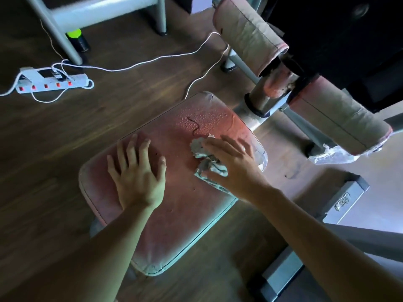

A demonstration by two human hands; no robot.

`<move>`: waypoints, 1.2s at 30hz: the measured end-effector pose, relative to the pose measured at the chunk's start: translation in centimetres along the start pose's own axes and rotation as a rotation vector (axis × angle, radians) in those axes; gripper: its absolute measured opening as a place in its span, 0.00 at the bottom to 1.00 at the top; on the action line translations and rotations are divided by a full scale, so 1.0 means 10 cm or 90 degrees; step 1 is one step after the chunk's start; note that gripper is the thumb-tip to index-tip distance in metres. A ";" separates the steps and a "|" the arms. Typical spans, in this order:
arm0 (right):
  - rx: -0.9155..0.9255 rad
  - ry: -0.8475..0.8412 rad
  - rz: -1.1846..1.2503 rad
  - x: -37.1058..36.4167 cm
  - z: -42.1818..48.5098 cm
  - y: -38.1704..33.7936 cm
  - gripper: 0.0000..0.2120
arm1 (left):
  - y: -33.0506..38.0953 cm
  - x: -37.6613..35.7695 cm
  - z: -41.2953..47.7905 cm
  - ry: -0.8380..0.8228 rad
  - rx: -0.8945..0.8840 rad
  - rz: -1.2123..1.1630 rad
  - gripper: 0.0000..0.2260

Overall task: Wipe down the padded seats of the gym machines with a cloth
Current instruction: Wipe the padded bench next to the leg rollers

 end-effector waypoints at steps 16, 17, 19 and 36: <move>-0.334 0.063 0.054 0.27 -0.13 1.12 0.30 | 0.07 0.03 0.01 0.006 -0.012 0.032 0.26; -0.376 0.060 0.082 0.24 -0.05 1.19 0.28 | 0.08 0.03 0.01 0.005 -0.011 0.033 0.26; -0.434 0.038 0.110 0.15 0.11 1.31 0.25 | 0.08 0.03 0.01 0.003 -0.009 0.036 0.27; -0.509 -0.037 0.183 0.12 0.23 1.44 0.19 | 0.06 0.00 0.02 -0.026 -0.015 0.061 0.28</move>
Point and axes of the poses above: each hand's wrist, its own z-axis towards the middle knuckle, its own x-axis out of the back of the hand, y = z × x, the point moved 5 cm from there along z, towards the middle knuckle, and after that the axes turned 12 degrees about y, right-handed, at the moved point
